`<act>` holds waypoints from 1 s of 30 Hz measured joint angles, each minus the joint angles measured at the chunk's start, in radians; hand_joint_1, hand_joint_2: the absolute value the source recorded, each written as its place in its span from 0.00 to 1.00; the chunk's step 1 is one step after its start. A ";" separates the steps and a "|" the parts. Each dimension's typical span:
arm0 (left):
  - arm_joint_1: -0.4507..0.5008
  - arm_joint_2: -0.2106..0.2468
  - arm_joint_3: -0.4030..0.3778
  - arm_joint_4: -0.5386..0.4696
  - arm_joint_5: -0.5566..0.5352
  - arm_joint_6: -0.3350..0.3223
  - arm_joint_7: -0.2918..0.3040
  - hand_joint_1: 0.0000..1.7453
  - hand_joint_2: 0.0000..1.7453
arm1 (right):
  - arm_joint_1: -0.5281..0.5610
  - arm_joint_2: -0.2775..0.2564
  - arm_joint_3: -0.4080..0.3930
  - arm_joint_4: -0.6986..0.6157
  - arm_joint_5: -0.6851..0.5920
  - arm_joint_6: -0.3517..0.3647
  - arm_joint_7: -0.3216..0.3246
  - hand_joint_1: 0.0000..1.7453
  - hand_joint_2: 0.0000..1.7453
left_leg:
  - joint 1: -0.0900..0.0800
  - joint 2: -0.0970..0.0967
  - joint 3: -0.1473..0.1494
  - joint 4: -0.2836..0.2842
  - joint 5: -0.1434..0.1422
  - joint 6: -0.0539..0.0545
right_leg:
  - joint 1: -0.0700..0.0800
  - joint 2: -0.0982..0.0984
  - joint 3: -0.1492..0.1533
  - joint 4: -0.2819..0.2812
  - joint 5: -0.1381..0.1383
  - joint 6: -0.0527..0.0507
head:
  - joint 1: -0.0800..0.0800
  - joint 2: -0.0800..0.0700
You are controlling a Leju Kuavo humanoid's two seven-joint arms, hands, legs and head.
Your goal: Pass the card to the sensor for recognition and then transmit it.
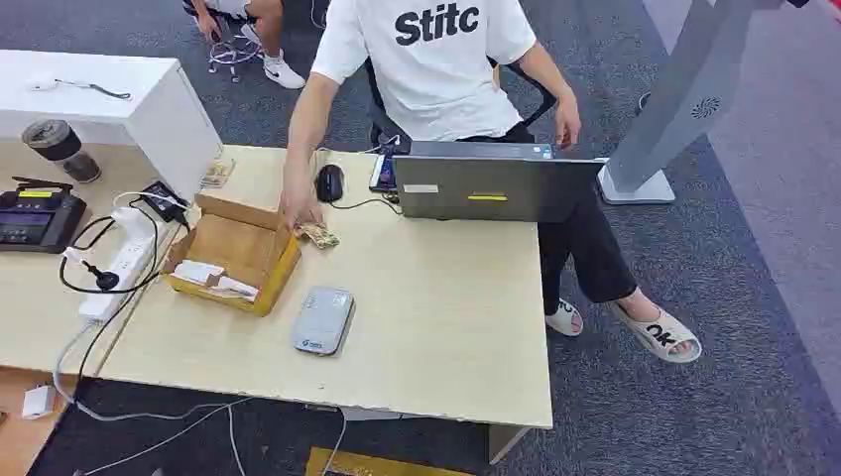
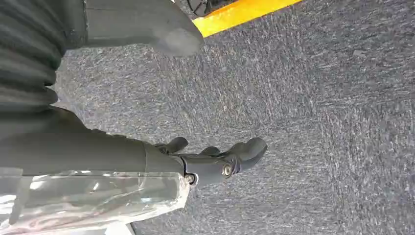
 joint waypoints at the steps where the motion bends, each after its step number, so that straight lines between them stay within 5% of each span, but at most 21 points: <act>1: 0.005 -0.006 -0.004 -0.018 0.014 -0.003 0.002 0.00 1.00 | 0.000 0.000 -0.003 0.001 0.003 0.000 0.000 0.00 1.00 | 0.000 0.000 0.000 0.000 0.000 0.000 | 0.000 0.000 0.000 0.000 0.000 0.000 | 0.000 0.000; 19: 0.197 -0.033 -0.325 -0.476 0.369 0.133 0.065 0.00 1.00 | 0.002 0.017 -0.070 0.006 0.059 0.007 0.004 0.00 1.00 | 0.000 0.000 0.000 0.000 0.000 0.000 | 0.000 0.000 0.000 0.000 0.000 0.000 | 0.000 0.000; 26: 0.217 -0.033 -0.378 -0.680 0.326 0.082 0.073 0.00 1.00 | 0.000 0.023 -0.078 0.006 0.113 0.025 0.019 0.00 1.00 | 0.000 0.000 0.000 0.000 0.000 0.000 | 0.000 0.000 0.000 0.000 0.000 0.000 | 0.000 0.000; 30: 0.189 0.006 -0.403 -0.727 0.257 0.033 0.111 0.00 1.00 | -0.009 0.023 -0.078 0.006 0.153 0.039 0.040 0.00 1.00 | 0.000 0.000 0.001 0.000 0.001 -0.001 | 0.000 0.000 0.000 0.000 0.000 0.000 | 0.000 0.000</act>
